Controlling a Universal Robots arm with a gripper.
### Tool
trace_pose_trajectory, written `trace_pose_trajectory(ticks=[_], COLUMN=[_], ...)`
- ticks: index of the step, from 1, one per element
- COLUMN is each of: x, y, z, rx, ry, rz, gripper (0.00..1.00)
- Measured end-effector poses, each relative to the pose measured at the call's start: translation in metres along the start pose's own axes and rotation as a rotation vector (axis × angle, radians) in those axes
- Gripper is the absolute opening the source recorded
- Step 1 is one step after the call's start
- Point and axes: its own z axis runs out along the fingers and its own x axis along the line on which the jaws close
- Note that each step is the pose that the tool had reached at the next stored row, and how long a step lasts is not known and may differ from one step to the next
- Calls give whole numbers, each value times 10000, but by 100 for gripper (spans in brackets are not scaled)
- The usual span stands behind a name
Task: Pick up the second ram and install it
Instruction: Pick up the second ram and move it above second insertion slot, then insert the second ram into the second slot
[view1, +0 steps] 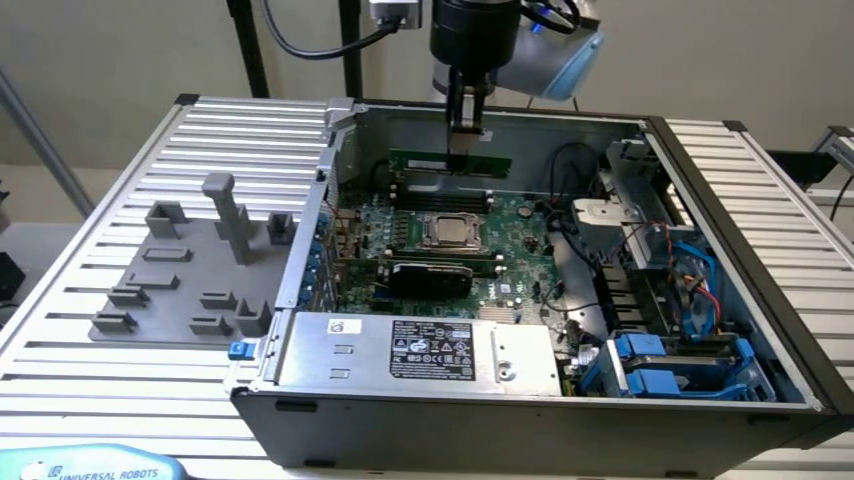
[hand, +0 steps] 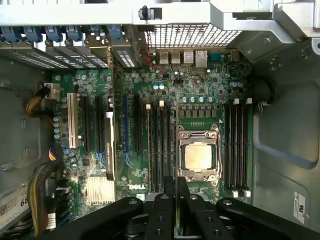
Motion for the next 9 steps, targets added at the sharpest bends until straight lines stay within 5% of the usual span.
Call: trace_pose_trajectory(ticks=[9], x=[-27], y=[-16], z=[53], rx=[0], ry=[-1], rz=[0], gripper=[14])
